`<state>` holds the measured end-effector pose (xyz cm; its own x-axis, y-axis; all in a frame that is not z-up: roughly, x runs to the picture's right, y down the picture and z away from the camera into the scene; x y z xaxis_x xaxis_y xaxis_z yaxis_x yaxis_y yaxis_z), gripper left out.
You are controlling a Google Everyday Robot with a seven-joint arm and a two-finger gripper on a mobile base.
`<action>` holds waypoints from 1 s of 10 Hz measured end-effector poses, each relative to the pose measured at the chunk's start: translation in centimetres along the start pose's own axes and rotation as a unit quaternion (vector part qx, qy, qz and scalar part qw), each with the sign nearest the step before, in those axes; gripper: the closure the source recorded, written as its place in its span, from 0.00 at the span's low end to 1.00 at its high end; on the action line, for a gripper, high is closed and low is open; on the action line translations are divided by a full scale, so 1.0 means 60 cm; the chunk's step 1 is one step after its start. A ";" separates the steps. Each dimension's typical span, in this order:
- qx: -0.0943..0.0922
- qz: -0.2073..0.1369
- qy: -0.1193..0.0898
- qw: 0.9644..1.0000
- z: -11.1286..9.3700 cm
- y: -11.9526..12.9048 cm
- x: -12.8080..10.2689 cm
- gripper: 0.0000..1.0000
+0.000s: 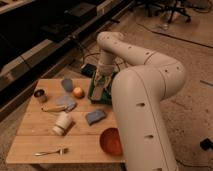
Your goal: Place eraser in metal cup
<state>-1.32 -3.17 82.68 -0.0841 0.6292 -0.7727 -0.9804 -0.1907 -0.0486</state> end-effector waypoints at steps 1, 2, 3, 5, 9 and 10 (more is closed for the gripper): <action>0.000 0.000 0.001 1.000 0.001 0.000 0.000 1.00; 0.000 0.000 0.000 1.000 0.000 0.000 0.000 1.00; 0.001 0.000 0.001 1.000 0.002 0.000 0.001 1.00; 0.002 0.000 0.001 1.000 0.004 0.001 0.002 1.00; 0.002 0.046 -0.025 0.999 0.001 -0.061 0.055 1.00; 0.002 0.057 -0.034 0.998 -0.010 -0.095 0.081 1.00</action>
<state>3.95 0.52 78.78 -0.2064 0.6532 -0.7285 -0.9646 -0.2608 0.0395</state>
